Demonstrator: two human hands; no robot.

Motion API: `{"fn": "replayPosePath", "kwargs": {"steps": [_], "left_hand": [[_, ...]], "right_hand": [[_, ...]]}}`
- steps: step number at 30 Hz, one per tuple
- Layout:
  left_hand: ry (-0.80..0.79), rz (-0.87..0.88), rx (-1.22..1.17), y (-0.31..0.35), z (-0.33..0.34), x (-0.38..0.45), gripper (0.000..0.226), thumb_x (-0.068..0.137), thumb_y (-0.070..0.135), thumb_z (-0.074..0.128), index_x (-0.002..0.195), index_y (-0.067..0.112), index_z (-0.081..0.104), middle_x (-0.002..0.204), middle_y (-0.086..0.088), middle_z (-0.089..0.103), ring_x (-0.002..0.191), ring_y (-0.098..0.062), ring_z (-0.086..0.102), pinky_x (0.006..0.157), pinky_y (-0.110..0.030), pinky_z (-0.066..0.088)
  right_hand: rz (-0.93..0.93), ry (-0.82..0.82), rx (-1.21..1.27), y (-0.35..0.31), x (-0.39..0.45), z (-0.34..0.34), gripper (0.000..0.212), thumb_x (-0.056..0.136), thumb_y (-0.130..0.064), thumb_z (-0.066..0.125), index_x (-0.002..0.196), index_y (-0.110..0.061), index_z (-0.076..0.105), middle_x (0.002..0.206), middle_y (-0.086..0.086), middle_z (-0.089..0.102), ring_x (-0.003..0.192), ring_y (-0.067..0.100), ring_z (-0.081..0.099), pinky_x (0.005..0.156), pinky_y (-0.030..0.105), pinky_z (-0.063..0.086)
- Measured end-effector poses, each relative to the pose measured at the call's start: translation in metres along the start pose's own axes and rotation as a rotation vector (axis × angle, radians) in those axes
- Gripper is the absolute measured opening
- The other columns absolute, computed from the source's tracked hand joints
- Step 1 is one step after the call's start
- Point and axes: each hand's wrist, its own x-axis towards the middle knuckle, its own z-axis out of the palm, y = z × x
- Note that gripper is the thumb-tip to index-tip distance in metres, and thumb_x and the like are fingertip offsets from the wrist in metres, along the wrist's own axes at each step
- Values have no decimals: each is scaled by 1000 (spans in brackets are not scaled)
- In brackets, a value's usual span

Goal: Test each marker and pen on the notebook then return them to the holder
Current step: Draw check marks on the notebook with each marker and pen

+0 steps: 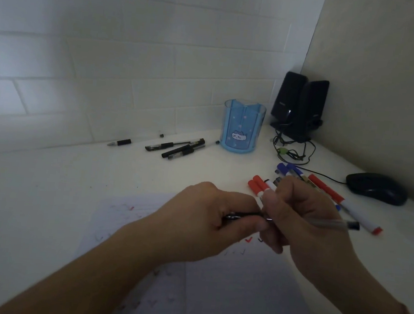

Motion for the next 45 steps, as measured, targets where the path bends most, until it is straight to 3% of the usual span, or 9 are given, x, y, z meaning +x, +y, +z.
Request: {"fn": "replayPosePath", "kwargs": {"steps": [4,14,22,26,29,34,37,40,45], "left_hand": [[-11,-5,-37,1,0,0,21,93,35,53,99,23,69,51,26,49,41,-2,42,50,-11,29],[-42,-4,-66,1,3,1,21,94,33,54,102,21,69,56,30,52,45,7,46,51,-7,30],[38,39,244,-10,17,3,40,92,38,34,102,13,64,88,-1,64,74,-17,59,65,-36,53],[-9,49,197,-9,15,2,36,95,41,32,106,19,59,75,6,62,59,-9,52,58,-33,50],[34,75,243,-14,12,3,29,96,45,39,105,27,59,59,15,43,44,-2,34,49,-24,40],[-4,-86,87,-10,10,0,35,87,65,36,104,35,45,63,10,51,55,-5,48,53,-22,41],[48,-229,-23,-18,4,-3,13,95,32,35,108,33,37,74,1,53,59,-12,47,53,-21,41],[44,-283,64,-31,0,-4,44,91,-4,37,114,32,34,94,7,55,67,-6,50,59,-19,44],[62,-329,11,-29,2,2,40,96,3,40,130,22,46,121,7,61,103,-3,59,91,-20,49]], "right_hand": [[-27,-48,-31,0,0,-3,38,78,-57,57,65,-22,52,46,3,54,36,14,46,38,29,42],[-18,-96,-125,-3,0,-8,27,87,-34,54,65,-20,52,47,4,55,37,11,48,39,23,42],[100,109,-121,-1,2,5,36,83,-34,49,66,-2,48,42,14,51,33,13,41,36,19,38],[85,73,-115,-2,3,2,32,83,-32,49,63,-6,48,42,15,50,34,15,41,36,21,38],[91,31,-107,-2,3,-1,32,81,-34,50,63,-7,47,41,8,50,34,16,41,37,23,38],[238,19,-11,-7,5,-14,33,81,-38,46,81,-7,57,50,11,57,39,21,49,36,23,37],[318,17,114,-11,9,-29,42,81,-36,47,91,1,63,67,20,67,57,34,63,39,26,41],[336,-32,-107,-5,7,-27,30,71,-31,65,73,-2,62,59,14,67,49,28,58,41,28,40],[310,-45,-299,12,3,-13,20,78,-11,70,65,-4,56,46,11,60,37,18,51,41,17,45]]}}
